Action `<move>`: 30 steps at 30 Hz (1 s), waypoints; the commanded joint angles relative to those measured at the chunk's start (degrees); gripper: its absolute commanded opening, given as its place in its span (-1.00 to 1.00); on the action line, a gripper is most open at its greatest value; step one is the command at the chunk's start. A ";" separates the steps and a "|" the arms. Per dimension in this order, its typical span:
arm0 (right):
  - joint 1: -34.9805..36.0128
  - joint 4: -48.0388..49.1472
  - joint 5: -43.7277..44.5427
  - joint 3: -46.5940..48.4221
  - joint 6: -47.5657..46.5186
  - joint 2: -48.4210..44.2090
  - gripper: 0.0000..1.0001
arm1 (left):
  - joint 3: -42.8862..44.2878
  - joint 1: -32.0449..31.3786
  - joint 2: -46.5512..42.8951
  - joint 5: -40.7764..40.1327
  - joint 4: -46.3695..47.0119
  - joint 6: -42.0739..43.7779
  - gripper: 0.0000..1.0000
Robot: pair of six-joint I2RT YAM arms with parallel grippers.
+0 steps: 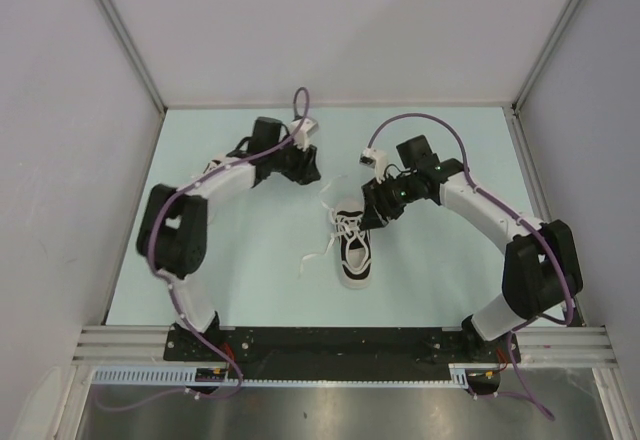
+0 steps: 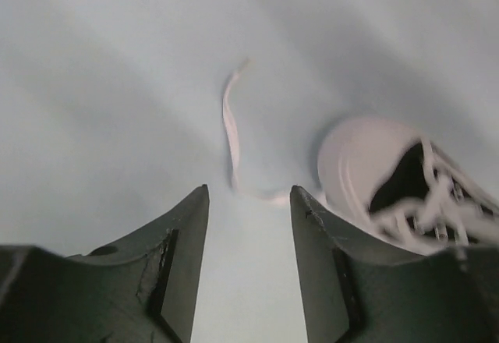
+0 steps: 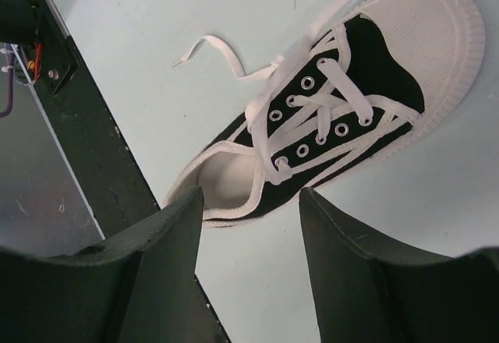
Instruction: Tie the shoes
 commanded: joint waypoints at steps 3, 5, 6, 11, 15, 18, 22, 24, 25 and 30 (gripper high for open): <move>0.41 1.86 -2.11 0.21 -0.22 2.19 0.16 | -12.22 8.59 -26.40 24.64 -24.28 41.00 0.13; 0.76 1.42 -2.64 0.21 -0.75 2.54 0.17 | -13.81 8.07 -30.01 24.84 -36.57 66.60 0.19; 0.94 1.16 -3.16 0.21 -0.75 2.55 0.18 | -15.21 7.63 -32.20 23.27 -46.55 73.20 0.25; 0.76 0.98 -2.99 0.21 -0.31 2.46 0.23 | -19.61 -1.57 -34.67 13.96 -59.66 100.38 0.25; 0.32 0.72 -3.17 0.21 -0.49 2.81 0.24 | -24.36 -10.20 -36.18 8.50 -55.27 104.11 0.15; 0.23 0.72 -3.34 0.21 -0.57 3.51 0.23 | -23.85 -15.13 -33.11 6.56 -52.63 104.82 0.01; -0.03 0.89 -3.26 0.21 -0.57 4.13 0.22 | -23.31 -19.00 -28.71 5.42 -48.25 104.82 -0.07; -0.12 0.89 -3.61 0.21 -0.58 4.48 0.22 | -22.96 -20.67 -25.90 3.84 -46.66 105.52 -0.10; -0.20 0.98 -3.70 0.21 -0.58 4.48 0.22 | -22.79 -21.02 -24.93 3.49 -46.22 105.78 -0.10; -0.20 1.77 -4.14 0.21 -0.14 4.57 0.22 | -21.30 -21.55 -19.31 1.03 -42.70 106.58 -0.09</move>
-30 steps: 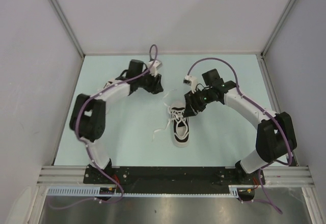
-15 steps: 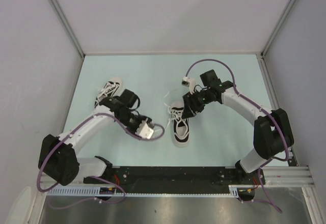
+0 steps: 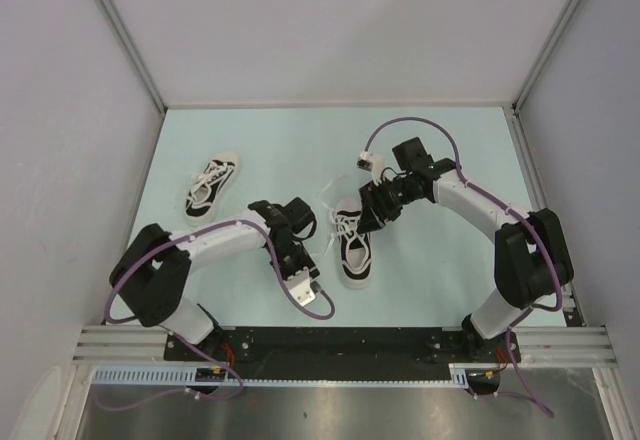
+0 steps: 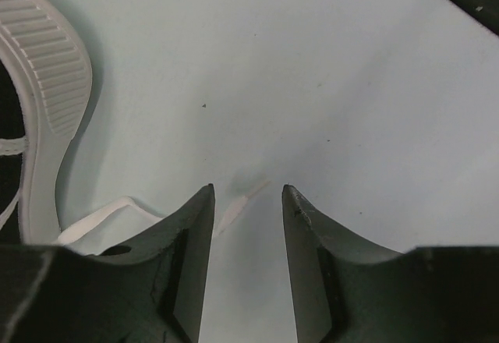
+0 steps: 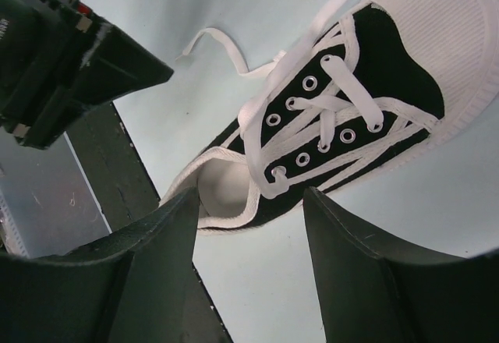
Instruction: Tie the shoes
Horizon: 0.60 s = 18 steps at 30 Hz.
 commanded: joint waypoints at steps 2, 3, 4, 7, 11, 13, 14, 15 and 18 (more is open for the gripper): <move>-0.14 1.35 -1.36 0.24 -0.03 0.57 0.22 | 3.65 -0.53 4.37 -1.91 3.92 4.62 -0.08; -0.14 1.53 -1.45 0.24 -0.03 0.66 0.22 | 3.65 -0.62 5.34 -2.52 4.27 4.62 -0.07; -0.23 1.71 -1.45 0.24 -0.03 0.92 0.22 | 3.65 -0.44 6.04 -2.96 4.80 4.79 -0.07; -0.14 2.15 -1.71 0.24 0.15 1.53 0.22 | 4.44 -0.44 8.15 -4.63 3.93 5.58 -0.07; -0.05 2.76 -2.33 0.41 0.41 1.97 0.22 | 5.32 -0.27 9.30 -5.34 2.70 5.84 -0.30; 0.12 3.11 -2.41 0.50 0.59 2.24 0.21 | 5.32 -0.09 9.56 -6.12 2.69 6.20 -0.45; 0.21 3.38 -2.41 0.50 0.59 2.41 0.22 | 5.15 -0.09 9.48 -6.13 2.87 6.11 -0.65; 0.30 3.38 -2.41 0.67 0.59 2.68 0.22 | 5.14 -0.09 9.22 -5.78 3.13 5.76 -0.76; 0.48 3.47 -2.33 0.94 0.68 3.20 0.21 | 5.58 -0.18 6.32 -1.40 5.06 -0.28 -1.00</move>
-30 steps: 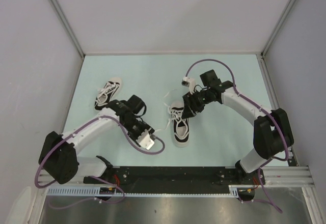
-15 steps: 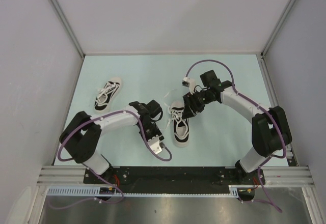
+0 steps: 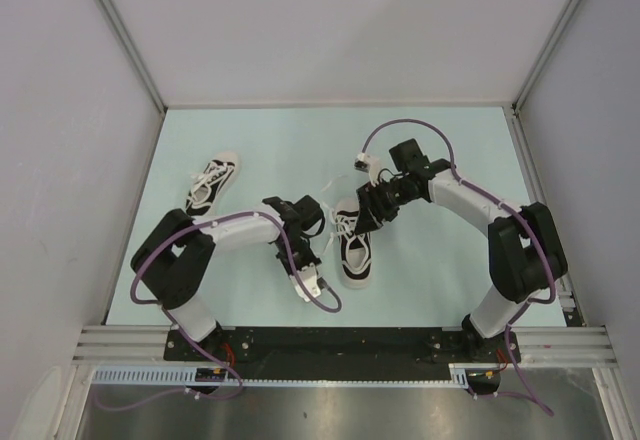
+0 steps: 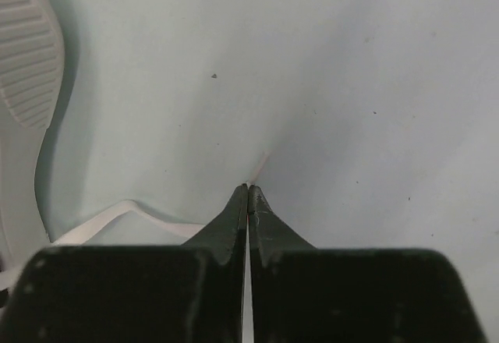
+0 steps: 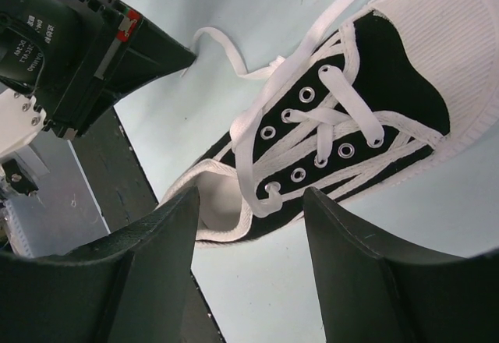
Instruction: Tie the shoes
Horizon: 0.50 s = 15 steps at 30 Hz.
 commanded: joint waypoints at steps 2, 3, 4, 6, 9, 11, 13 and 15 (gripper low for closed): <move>0.48 1.59 -1.28 1.09 0.39 0.95 0.21 | 3.72 0.00 -4.85 7.92 1.92 -10.61 -1.00; 0.48 1.59 -1.19 1.09 0.48 0.96 0.20 | 4.17 0.00 -5.56 9.51 2.18 -13.95 -1.00; 0.39 1.59 -1.02 1.09 0.39 0.96 0.18 | 4.70 0.35 -6.27 10.92 2.62 -20.59 -1.00; 0.30 1.85 -0.75 1.09 0.48 1.13 0.15 | 5.32 0.61 -8.90 15.14 5.76 -27.48 -1.00; 0.13 2.11 -1.19 1.27 0.48 1.57 -0.23 | 5.49 0.88 -11.72 18.66 13.22 -50.62 -1.00; 0.04 2.38 -1.45 1.27 0.57 1.40 -0.42 | 5.67 0.88 -12.25 18.85 17.89 -67.04 -1.00; 0.04 2.64 -1.63 1.36 0.74 1.31 -0.71 | 6.28 0.97 -11.81 18.84 23.44 -75.73 -1.00; 0.04 2.73 -1.98 1.36 1.01 1.48 -0.92 | 6.90 0.88 -10.85 18.23 27.03 -85.58 -1.00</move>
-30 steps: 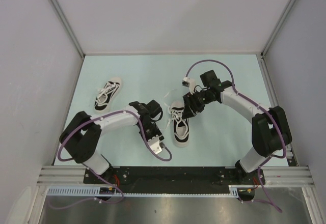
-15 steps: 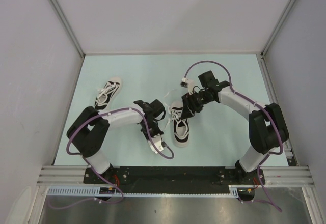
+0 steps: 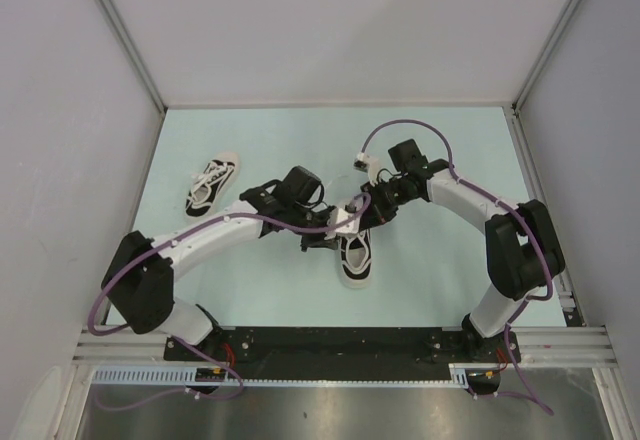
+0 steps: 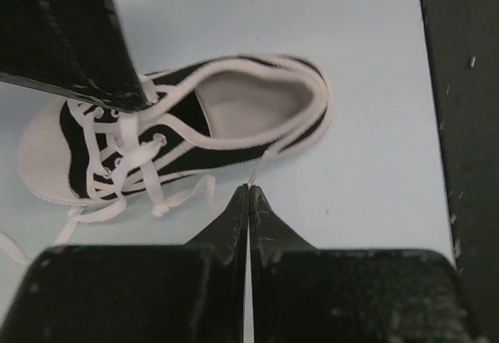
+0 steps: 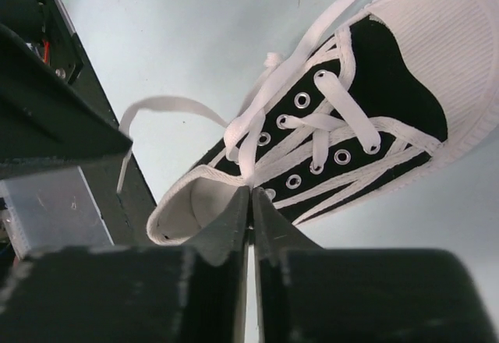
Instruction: Tie the shoes
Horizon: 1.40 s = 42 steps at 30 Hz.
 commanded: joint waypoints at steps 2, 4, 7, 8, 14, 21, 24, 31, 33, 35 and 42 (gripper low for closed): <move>-0.20 1.66 -2.05 1.36 0.68 0.11 -1.00 | 2.64 0.22 0.83 1.97 13.29 -36.01 -1.00; -0.38 1.66 -3.01 1.36 1.12 0.11 -1.00 | 2.90 0.22 1.71 -0.22 16.37 -40.70 -1.00; -0.90 2.27 -3.54 1.36 2.00 -0.25 -1.00 | 3.87 0.05 3.29 -3.75 17.87 -47.21 -1.00; -1.17 2.53 -4.07 1.36 2.61 -0.33 -1.00 | 3.96 -0.04 3.64 -3.93 18.22 -48.88 -1.00; -2.57 2.80 -5.91 1.36 3.84 0.10 -1.00 | 6.07 -0.39 7.95 -6.57 18.05 -53.45 -1.00; -3.28 2.45 -6.62 1.27 3.85 0.19 -1.00 | 6.60 -0.13 10.59 -13.07 16.55 -56.09 -1.00; -3.11 2.27 -7.23 1.27 3.67 0.11 -1.00 | 6.86 -0.22 10.94 -14.12 16.99 -57.76 -1.00; -2.40 1.22 -7.67 1.27 3.58 0.11 -1.00 | 9.49 -0.13 13.04 -13.88 17.52 -59.79 -1.00; -2.40 1.22 -7.76 1.27 3.67 0.02 -1.00 | 10.63 -0.30 14.36 -13.42 17.17 -59.88 -1.00; -2.40 1.13 -7.67 1.27 3.76 -0.33 -0.95 | 10.38 -0.31 14.72 -11.85 17.95 -59.88 -1.00; -4.16 -2.29 -7.59 1.36 1.21 -0.69 -0.20 | 5.02 -0.13 13.32 -7.98 27.26 -60.84 -1.00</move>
